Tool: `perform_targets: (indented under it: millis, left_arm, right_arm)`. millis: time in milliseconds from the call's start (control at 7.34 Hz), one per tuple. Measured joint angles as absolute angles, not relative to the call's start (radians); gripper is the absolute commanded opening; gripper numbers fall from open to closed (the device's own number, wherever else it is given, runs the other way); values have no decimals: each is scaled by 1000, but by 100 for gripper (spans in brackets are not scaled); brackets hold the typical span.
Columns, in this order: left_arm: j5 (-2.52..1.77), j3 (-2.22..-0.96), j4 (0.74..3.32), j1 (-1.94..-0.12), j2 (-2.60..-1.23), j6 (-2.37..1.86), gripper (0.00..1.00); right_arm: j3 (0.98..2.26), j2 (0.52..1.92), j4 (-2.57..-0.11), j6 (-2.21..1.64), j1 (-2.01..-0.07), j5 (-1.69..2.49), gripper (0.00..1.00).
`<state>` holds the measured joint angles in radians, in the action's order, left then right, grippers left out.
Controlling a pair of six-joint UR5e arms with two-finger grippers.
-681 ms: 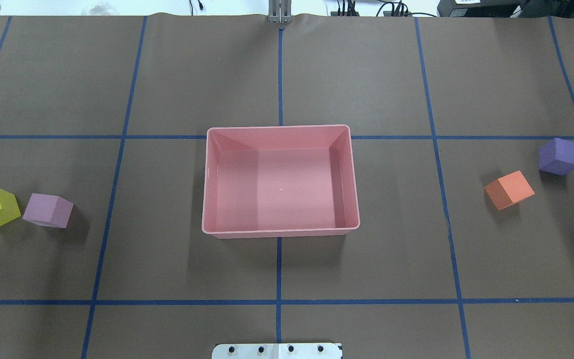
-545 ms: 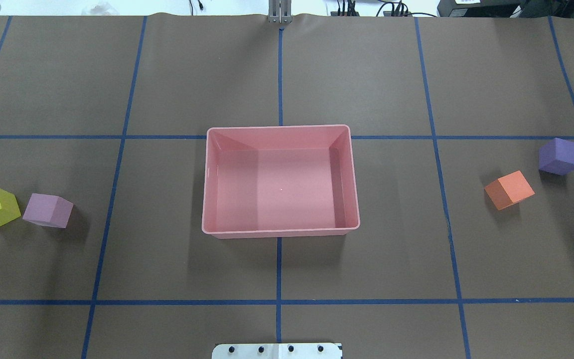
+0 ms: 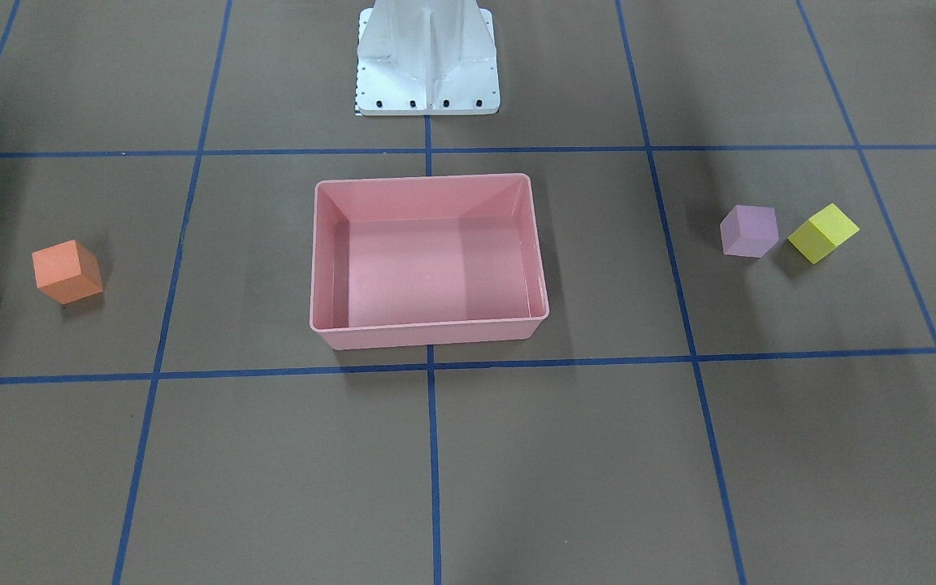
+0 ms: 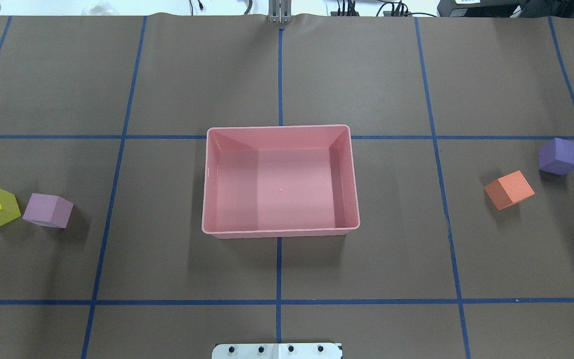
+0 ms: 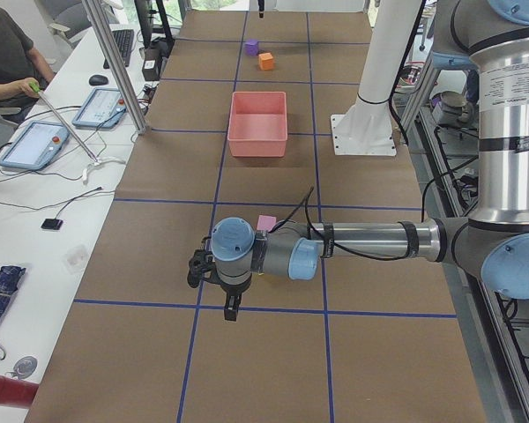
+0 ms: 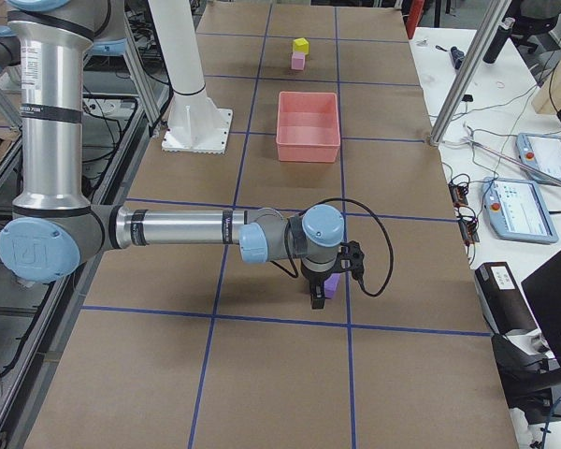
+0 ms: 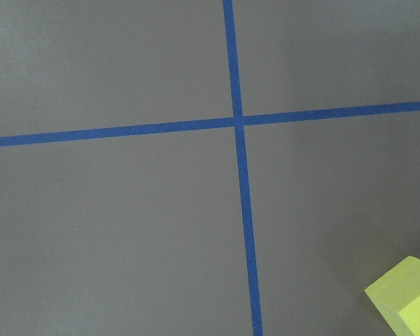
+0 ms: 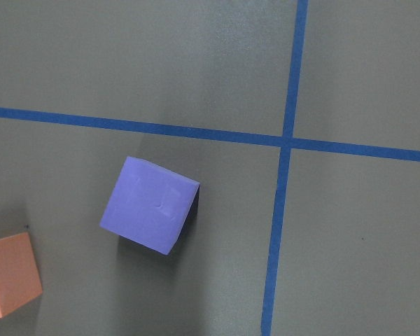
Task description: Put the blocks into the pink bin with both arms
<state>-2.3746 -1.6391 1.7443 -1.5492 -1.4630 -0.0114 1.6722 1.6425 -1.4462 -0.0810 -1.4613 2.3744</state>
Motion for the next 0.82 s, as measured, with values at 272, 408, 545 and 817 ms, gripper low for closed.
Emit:
perform_targets:
  millis: [272,408,545,817]
  left_arm:
    - [-2376,-1640,1756,-1549,-1458,-15,100]
    - [-2376,-1640,1758,-1549,-1457,-31,100]
    - [-2376,-1639,1767,-1549,-1457,-54,100]
    - [-2375,-1637,1786,-1549,-1457,-83,100]
  right_arm:
    - [1673,1641,-1443,-81,-1459,2376,100]
    - [1672,1641,-1431,-85,-1457,2379,100]
    - [1670,1641,-1413,-108,-1451,2385,100]
    - [1665,1633,-1398,-245,-1407,2379,100]
